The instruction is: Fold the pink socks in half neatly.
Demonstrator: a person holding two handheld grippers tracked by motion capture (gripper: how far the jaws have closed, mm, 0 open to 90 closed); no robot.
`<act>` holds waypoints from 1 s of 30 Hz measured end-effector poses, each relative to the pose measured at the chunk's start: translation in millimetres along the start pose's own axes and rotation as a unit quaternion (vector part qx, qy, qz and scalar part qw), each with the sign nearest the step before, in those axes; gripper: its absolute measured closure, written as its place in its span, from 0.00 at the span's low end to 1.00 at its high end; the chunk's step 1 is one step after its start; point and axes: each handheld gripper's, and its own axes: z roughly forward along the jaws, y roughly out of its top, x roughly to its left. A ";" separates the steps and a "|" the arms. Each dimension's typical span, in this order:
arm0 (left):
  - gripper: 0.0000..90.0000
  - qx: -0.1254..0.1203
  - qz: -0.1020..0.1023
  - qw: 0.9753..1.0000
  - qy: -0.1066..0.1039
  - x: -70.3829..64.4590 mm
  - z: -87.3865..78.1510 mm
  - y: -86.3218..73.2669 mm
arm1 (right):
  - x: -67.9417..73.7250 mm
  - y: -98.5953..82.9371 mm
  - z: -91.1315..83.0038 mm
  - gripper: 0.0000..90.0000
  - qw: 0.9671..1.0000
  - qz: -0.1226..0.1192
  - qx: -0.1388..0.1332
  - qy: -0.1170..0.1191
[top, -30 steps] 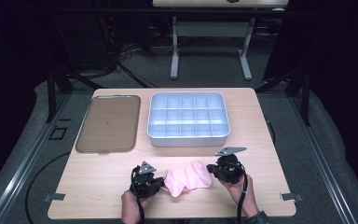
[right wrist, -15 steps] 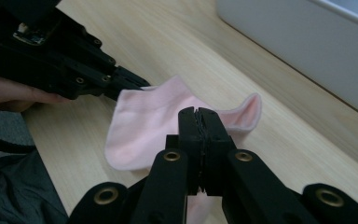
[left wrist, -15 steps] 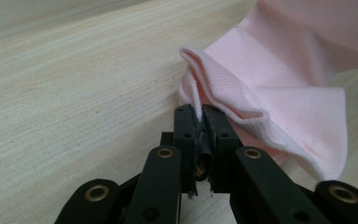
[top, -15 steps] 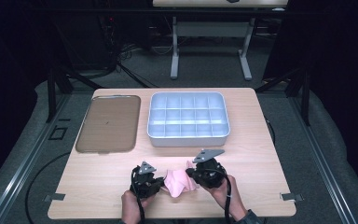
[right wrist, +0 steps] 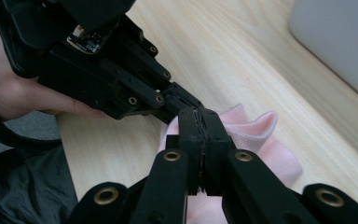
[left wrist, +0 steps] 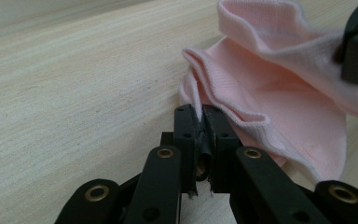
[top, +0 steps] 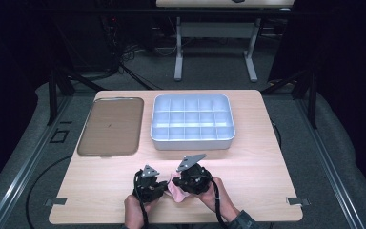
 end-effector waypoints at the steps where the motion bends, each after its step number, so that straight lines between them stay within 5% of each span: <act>1: 0.94 -0.001 0.000 1.000 -0.001 0.2 0.0 -0.4 | -0.8 -1.7 3.4 0.99 1.000 0.002 0.003 0.006; 7: 0.94 -0.003 -0.001 1.000 -0.001 0.2 0.1 -0.8 | -4.0 -8.1 11.5 0.99 1.000 0.012 -0.013 0.015; 18: 0.94 -0.005 -0.001 1.000 -0.001 -0.2 0.2 -1.2 | -4.5 -18.0 20.5 0.98 0.997 0.015 -0.029 0.066; 22: 0.94 -0.004 0.000 1.000 0.000 -0.4 0.0 -1.3 | -6.9 -19.1 18.1 0.83 0.996 0.018 -0.033 0.082; 25: 0.94 -0.004 -0.001 1.000 0.000 -0.4 0.0 -1.4 | -11.6 -20.0 4.5 0.73 0.993 0.022 -0.062 0.100; 28: 0.94 -0.004 0.000 1.000 0.000 -0.5 0.0 -1.4 | -21.8 -24.1 -18.1 0.72 0.991 0.038 -0.101 0.082; 30: 0.94 -0.004 0.002 1.000 0.001 -0.5 0.0 -1.3 | -33.6 -31.4 -29.2 0.75 0.991 0.062 -0.105 0.051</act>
